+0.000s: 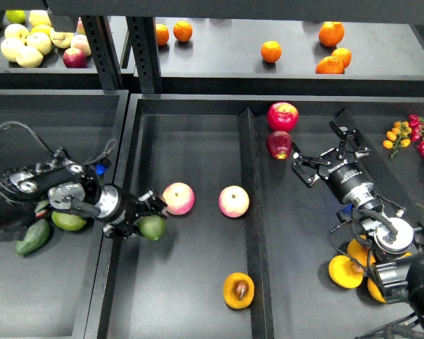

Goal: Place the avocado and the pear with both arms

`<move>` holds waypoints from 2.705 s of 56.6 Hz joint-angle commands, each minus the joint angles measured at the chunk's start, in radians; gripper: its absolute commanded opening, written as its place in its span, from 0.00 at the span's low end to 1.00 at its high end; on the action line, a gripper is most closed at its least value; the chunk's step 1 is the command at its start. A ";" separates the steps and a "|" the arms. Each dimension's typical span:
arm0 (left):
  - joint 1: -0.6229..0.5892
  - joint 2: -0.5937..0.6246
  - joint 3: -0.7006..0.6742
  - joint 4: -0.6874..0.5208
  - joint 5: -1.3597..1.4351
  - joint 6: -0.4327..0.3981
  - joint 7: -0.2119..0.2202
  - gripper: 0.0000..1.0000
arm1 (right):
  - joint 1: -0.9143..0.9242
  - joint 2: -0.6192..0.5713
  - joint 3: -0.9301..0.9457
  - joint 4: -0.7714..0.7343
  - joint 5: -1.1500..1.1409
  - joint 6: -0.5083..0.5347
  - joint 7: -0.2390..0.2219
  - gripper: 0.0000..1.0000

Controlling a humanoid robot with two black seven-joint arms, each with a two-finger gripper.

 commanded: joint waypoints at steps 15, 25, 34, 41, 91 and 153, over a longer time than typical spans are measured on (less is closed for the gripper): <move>0.082 0.179 0.022 -0.007 0.000 0.000 0.000 0.52 | 0.003 0.000 -0.008 0.003 0.000 0.000 -0.002 1.00; 0.124 0.170 0.010 0.028 0.003 0.000 0.000 0.53 | 0.005 0.000 -0.008 0.006 0.000 0.000 -0.002 1.00; 0.144 0.162 0.007 0.059 0.003 0.000 0.000 0.55 | 0.005 0.000 -0.008 0.006 0.000 0.000 -0.002 1.00; 0.145 0.161 0.007 0.068 0.003 0.000 0.000 0.58 | 0.005 0.000 -0.008 0.006 0.000 0.000 -0.002 1.00; 0.150 0.141 -0.165 0.131 -0.006 0.000 0.000 0.99 | 0.003 0.000 -0.008 0.007 0.000 0.000 -0.002 1.00; 0.598 -0.395 -1.355 -0.116 -0.233 0.000 -0.198 0.97 | 0.011 0.000 -0.015 0.011 -0.011 0.000 -0.008 1.00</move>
